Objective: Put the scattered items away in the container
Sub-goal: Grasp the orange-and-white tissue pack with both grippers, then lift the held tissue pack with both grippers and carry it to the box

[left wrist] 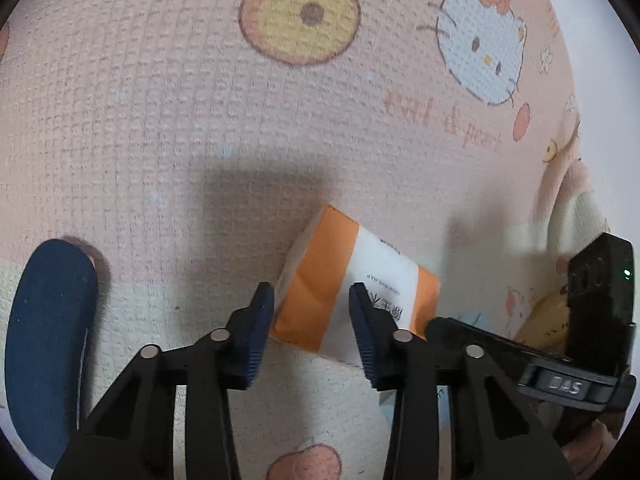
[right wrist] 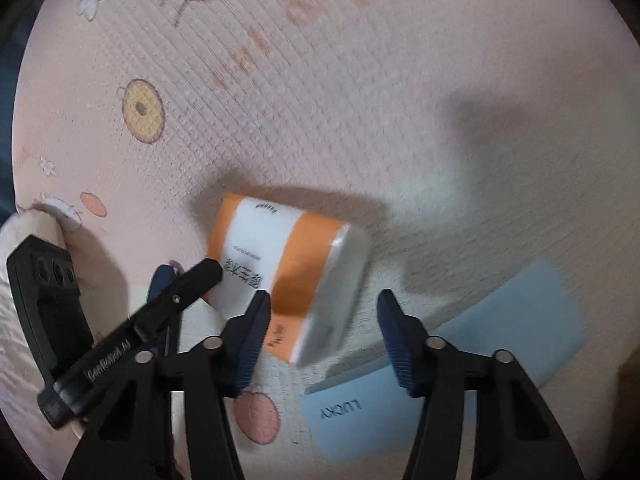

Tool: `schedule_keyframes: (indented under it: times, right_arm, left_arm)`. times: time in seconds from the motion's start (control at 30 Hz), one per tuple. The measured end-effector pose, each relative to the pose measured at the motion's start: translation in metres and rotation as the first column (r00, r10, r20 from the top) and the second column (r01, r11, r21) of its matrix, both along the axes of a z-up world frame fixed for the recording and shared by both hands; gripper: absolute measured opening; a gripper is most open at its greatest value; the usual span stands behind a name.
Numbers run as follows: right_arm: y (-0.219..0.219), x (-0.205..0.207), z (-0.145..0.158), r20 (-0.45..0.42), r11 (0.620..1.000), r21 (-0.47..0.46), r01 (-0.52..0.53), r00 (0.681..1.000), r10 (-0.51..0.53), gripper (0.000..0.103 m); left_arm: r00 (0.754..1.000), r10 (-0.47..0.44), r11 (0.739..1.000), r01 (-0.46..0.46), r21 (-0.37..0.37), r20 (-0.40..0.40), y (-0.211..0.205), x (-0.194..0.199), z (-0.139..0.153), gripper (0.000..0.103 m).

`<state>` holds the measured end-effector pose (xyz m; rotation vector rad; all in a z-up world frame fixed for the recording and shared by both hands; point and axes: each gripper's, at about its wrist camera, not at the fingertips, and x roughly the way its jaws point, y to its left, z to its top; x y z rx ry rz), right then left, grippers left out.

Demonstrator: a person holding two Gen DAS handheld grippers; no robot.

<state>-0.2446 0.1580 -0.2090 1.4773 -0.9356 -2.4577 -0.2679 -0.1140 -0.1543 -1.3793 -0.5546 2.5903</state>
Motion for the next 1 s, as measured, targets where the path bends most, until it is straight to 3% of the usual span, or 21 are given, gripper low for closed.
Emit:
schedule_keyframes:
  times: [0.07,0.23,0.43,0.6,0.77,1.0]
  right_arm:
    - [-0.003,0.001,-0.005,-0.006,0.999,-0.04,0.001,1.0,-0.001,0.04]
    - [-0.018,0.004,0.007,-0.071,0.997,0.035,-0.062,0.995,0.064,0.04]
    - [-0.026,0.022,0.045,-0.164,0.993,0.077,-0.086,0.982,0.097,0.04]
    - [-0.028,0.056,0.063,-0.198,0.99,0.104,-0.1,0.973,0.119,0.04]
    - [-0.033,0.1,0.064,-0.191,0.98,0.148,-0.131,0.969,0.158,0.04]
    - [-0.029,0.157,0.051,-0.129,0.967,0.204,-0.153,0.975,0.181,0.04]
  left_arm:
    - [1.0,-0.025,1.0,0.025,0.006,0.012,0.004,0.002,-0.003,0.035]
    - [1.0,-0.031,0.999,0.031,-0.029,0.007,0.01,0.017,0.001,0.035]
    - [1.0,0.003,0.997,-0.001,0.083,-0.027,-0.001,0.037,0.025,0.035]
    - [0.998,-0.011,0.994,0.017,0.105,-0.061,0.009,0.068,0.043,0.035]
    - [0.995,-0.031,0.996,0.039,0.076,-0.097,0.024,0.118,0.05,0.035]
    - [0.995,-0.089,0.995,0.091,0.037,-0.054,0.061,0.166,0.037,0.035]
